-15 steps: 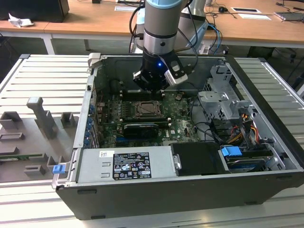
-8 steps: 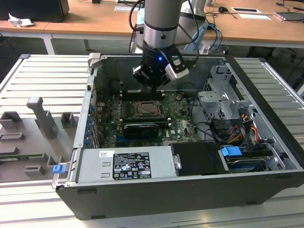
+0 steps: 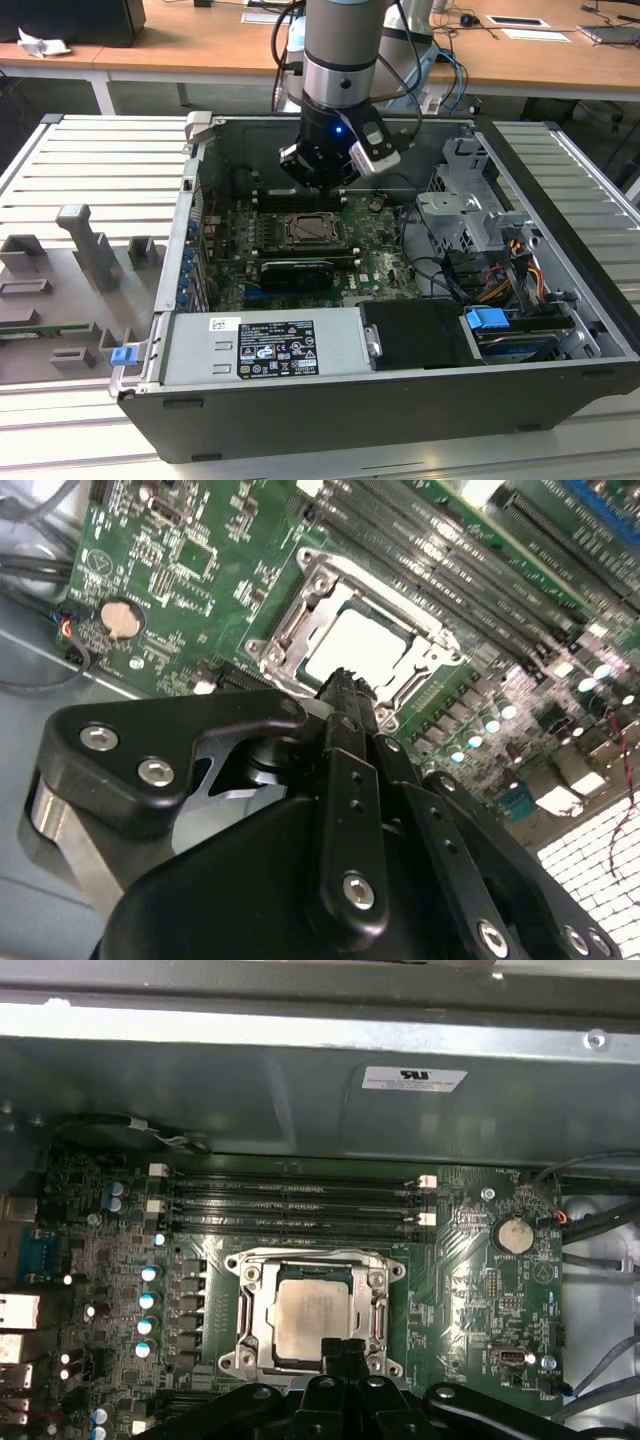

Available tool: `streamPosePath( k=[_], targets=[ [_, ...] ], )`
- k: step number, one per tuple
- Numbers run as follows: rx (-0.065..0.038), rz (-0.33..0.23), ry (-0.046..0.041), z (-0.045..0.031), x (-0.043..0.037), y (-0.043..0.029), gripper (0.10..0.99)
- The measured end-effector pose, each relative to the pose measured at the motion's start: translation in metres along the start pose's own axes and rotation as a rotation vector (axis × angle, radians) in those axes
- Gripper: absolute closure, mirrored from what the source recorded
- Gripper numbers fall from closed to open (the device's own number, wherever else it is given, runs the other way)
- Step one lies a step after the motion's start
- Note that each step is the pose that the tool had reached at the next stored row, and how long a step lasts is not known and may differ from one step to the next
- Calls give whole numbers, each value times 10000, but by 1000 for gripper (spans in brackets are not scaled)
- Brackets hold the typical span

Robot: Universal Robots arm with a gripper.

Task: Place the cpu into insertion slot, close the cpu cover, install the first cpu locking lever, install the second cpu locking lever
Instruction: 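Install the second cpu locking lever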

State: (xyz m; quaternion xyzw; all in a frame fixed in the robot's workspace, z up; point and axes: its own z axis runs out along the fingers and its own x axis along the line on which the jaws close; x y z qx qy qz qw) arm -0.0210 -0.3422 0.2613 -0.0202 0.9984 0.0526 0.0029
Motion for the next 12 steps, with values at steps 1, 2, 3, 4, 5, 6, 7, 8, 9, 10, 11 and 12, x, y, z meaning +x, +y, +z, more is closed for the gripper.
streamPosePath(
  k=[1,2,3,4,5,6,7,8,9,10,11,12],
  targets=[
    [-1,-1,-1,0,0,-10,980],
    [0,1,-1,0,1,-18,980],
    [-1,1,-2,1,1,-20,980],
    [-1,1,-1,1,1,-22,980],
    [0,0,0,0,1,-24,980],
    [0,0,-1,1,2,-26,980],
    [0,0,-1,1,2,-29,980],
    [-102,5,33,-1,7,-49,980],
    [-144,4,35,-14,21,-183,980],
    [-144,2,35,23,31,-217,980],
    [-143,-14,37,44,32,-220,980],
    [-142,-34,40,51,33,-223,980]
  ],
)
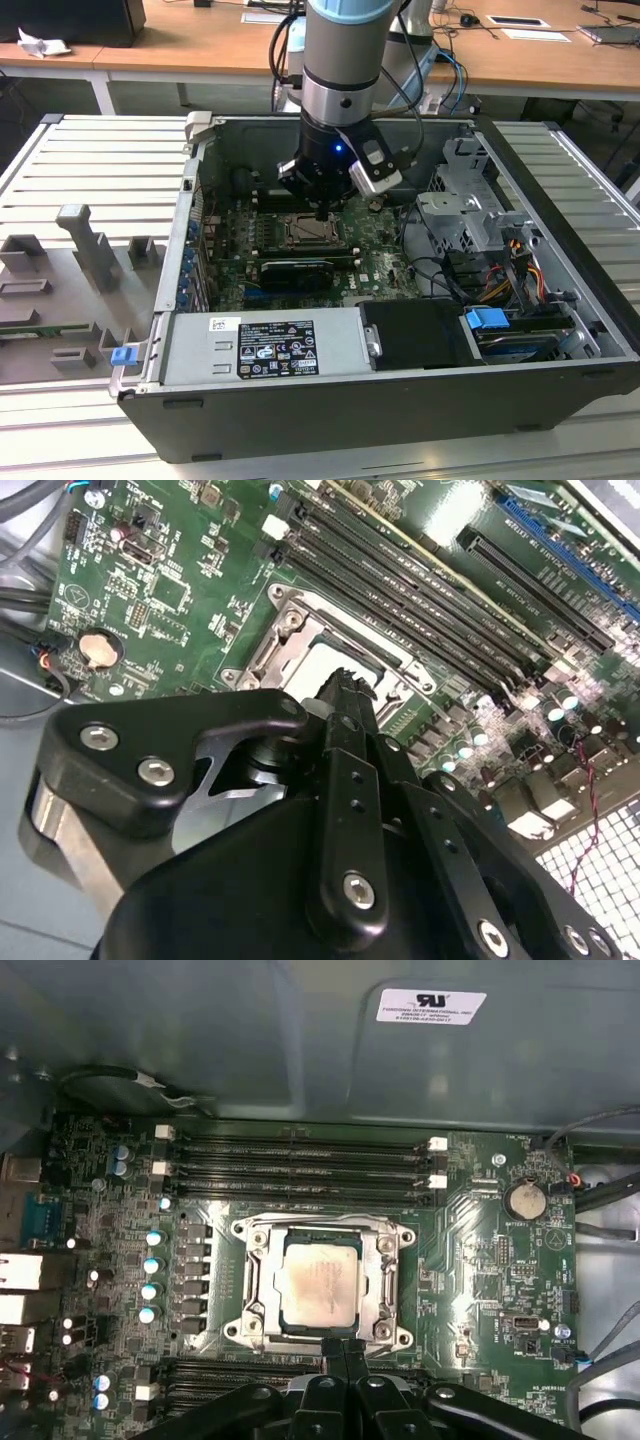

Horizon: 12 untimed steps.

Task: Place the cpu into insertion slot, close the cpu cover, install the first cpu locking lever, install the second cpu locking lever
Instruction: 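Install the second cpu locking lever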

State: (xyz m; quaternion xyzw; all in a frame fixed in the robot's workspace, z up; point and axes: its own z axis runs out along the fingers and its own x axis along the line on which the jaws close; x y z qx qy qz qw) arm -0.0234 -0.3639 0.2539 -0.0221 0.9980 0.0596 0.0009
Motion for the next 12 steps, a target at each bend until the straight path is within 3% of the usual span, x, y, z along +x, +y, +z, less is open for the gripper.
streamPosePath(
  k=[12],
  targets=[
    [-2,-30,3,38,0,-9,980]
  ],
)
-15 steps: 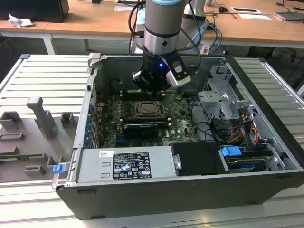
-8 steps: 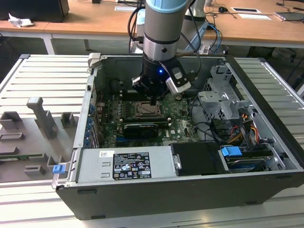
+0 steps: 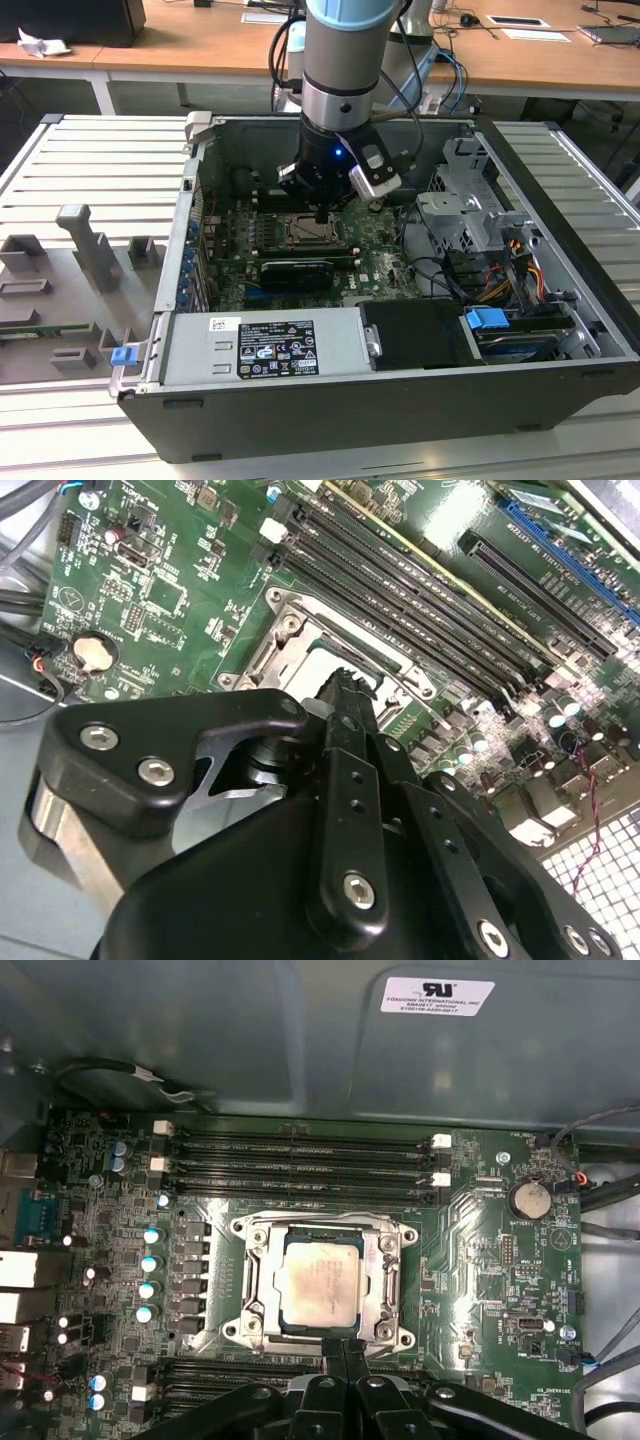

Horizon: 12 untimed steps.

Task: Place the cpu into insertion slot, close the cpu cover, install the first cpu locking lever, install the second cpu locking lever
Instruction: 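Install the second cpu locking lever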

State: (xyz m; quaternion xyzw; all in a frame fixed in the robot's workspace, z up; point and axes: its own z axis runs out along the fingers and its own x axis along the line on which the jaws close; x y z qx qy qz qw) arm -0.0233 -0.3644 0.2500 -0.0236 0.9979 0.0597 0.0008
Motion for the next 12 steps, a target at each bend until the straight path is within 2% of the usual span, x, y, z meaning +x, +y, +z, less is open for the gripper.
streamPosePath(
  k=[5,8,10,11,12],
  targets=[
    [-18,-4,1,5,0,-15,980],
    [-40,-1,-1,7,11,-75,980],
    [-51,0,-1,19,42,-89,980],
    [-53,-5,-2,32,83,-97,980],
    [-55,-7,0,38,108,-126,980]
  ],
)
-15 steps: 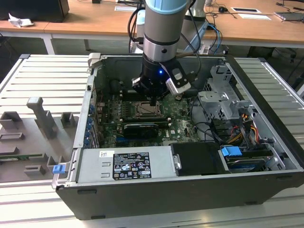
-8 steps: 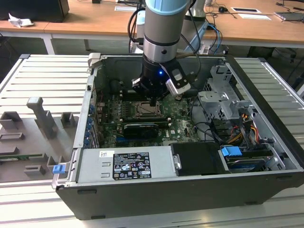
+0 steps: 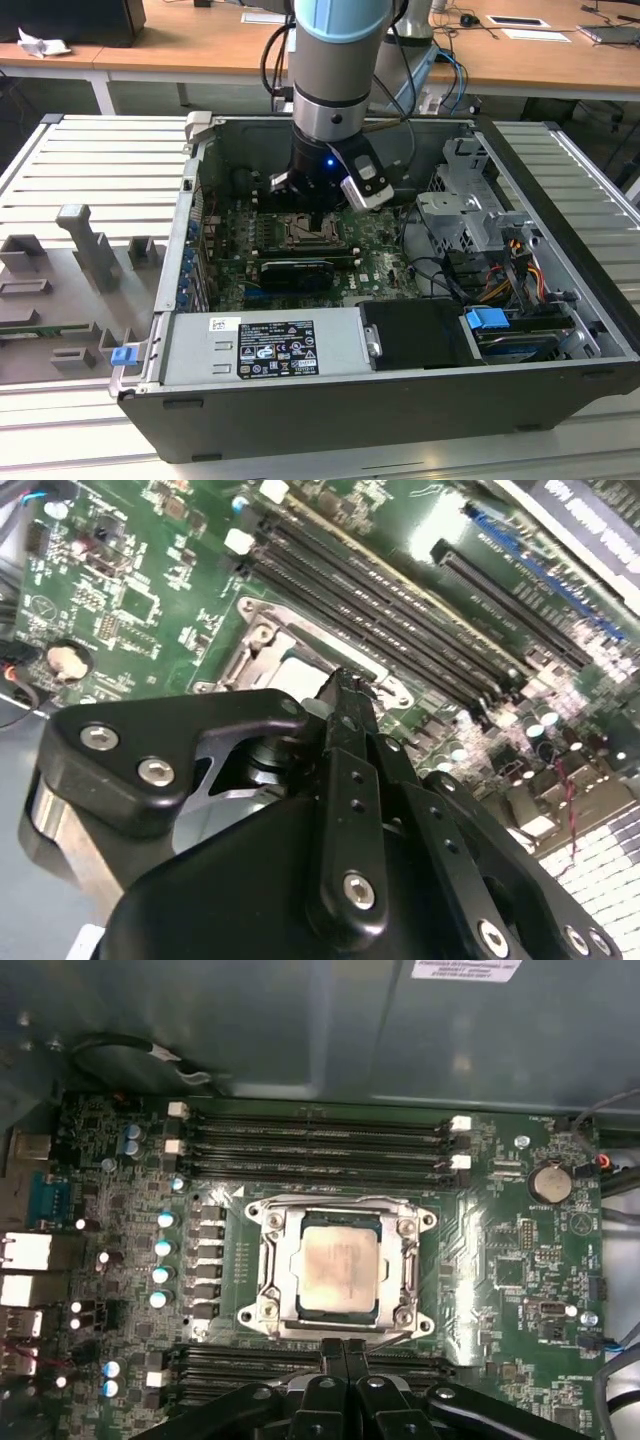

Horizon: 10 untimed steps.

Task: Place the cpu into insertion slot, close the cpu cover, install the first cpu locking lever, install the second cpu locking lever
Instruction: 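Install the second cpu locking lever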

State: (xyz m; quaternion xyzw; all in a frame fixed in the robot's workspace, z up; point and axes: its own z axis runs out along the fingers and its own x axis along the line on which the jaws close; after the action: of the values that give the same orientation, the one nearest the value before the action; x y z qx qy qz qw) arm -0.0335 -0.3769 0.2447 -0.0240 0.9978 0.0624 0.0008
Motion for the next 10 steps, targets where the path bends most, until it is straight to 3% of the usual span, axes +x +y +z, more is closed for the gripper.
streamPosePath(
  k=[3,6,10],
  targets=[
    [-7,1,0,3,40,-65,980],
    [-129,1,-6,18,138,-82,980],
    [-162,1,-8,106,196,-92,980]
  ],
)
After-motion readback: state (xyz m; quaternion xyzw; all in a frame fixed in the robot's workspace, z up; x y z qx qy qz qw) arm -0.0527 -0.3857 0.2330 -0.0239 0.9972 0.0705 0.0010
